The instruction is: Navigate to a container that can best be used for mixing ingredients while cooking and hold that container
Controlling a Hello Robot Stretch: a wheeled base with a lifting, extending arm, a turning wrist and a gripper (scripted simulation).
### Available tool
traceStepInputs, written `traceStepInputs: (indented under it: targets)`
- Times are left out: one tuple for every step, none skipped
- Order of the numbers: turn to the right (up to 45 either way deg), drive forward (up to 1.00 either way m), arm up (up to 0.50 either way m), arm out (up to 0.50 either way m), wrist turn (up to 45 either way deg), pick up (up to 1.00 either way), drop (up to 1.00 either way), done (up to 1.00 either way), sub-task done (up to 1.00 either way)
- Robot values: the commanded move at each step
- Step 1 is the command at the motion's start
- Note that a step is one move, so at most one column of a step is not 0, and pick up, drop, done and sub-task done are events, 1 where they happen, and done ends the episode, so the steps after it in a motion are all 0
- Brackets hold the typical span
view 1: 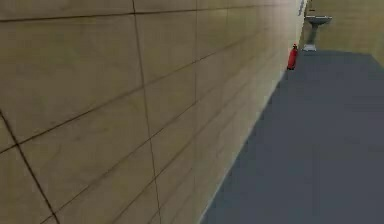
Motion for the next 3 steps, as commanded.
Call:
traceStepInputs:
  targets:
    - [45.0, 0.00, 0.00, 0.00, 0.0, 0.00, 0.00, 0.00, 0.00]
    - [45.0, 0.00, 0.00, 0.00, 0.0, 0.00, 0.00, 0.00, 0.00]
    - [30.0, 0.00, 0.00, 0.00, 0.0, 0.00, 0.00, 0.00, 0.00]
